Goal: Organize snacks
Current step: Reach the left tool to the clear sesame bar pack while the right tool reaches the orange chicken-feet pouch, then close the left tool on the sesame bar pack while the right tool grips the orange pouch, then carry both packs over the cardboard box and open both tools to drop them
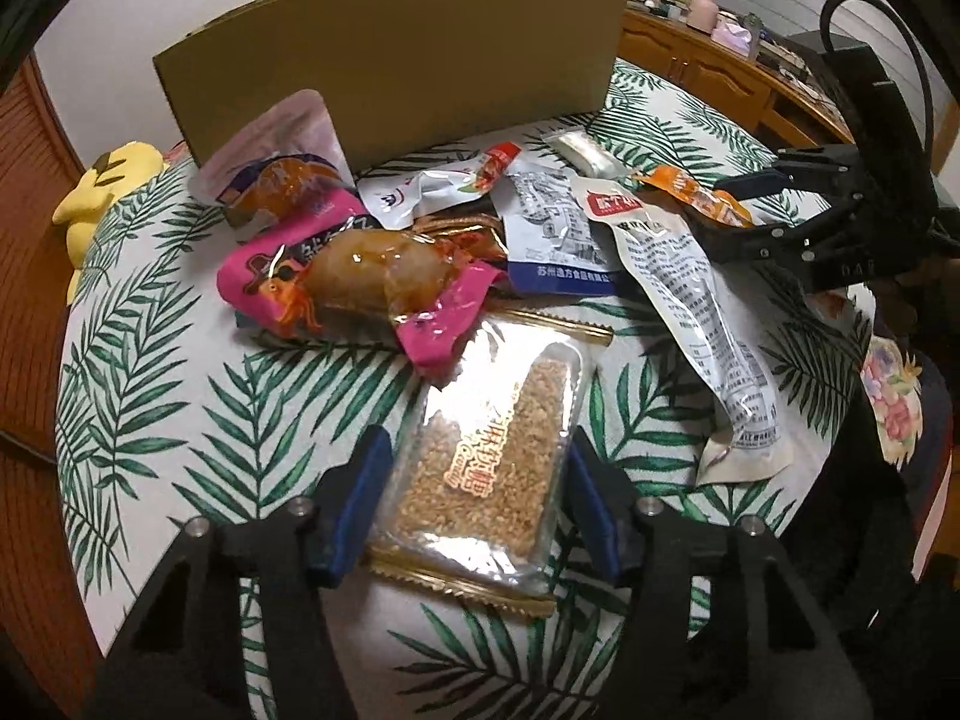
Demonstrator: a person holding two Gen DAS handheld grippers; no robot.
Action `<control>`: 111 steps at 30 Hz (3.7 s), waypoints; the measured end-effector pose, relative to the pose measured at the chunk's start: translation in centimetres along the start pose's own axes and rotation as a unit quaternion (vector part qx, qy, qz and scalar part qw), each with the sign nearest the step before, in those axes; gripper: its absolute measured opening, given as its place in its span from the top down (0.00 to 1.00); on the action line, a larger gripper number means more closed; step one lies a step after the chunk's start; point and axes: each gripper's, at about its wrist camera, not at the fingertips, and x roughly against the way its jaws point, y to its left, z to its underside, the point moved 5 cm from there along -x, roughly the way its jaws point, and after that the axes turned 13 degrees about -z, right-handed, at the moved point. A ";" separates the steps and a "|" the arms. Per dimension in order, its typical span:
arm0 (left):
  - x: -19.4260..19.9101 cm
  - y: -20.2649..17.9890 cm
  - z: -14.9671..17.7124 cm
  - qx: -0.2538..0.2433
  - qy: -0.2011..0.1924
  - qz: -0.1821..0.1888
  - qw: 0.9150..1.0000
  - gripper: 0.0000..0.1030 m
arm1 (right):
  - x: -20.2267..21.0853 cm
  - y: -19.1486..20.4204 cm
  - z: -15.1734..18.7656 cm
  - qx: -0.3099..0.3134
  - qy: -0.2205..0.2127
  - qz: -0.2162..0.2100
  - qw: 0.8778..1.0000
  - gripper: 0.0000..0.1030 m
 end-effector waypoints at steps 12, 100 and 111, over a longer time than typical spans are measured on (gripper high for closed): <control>-1.1 -0.1 -1.3 0.008 0.002 -0.028 1.000 0.25 | 0.3 -0.3 0.0 -0.002 0.007 -0.010 1.000 0.47; 7.4 10.9 -30.0 0.107 -0.242 -0.074 0.961 0.54 | 8.8 -4.2 -25.6 0.044 -0.217 0.013 0.975 0.50; 1.0 10.5 -31.9 0.103 -0.198 -0.072 0.972 0.54 | 5.0 -5.5 -26.2 0.030 -0.193 0.026 0.980 0.50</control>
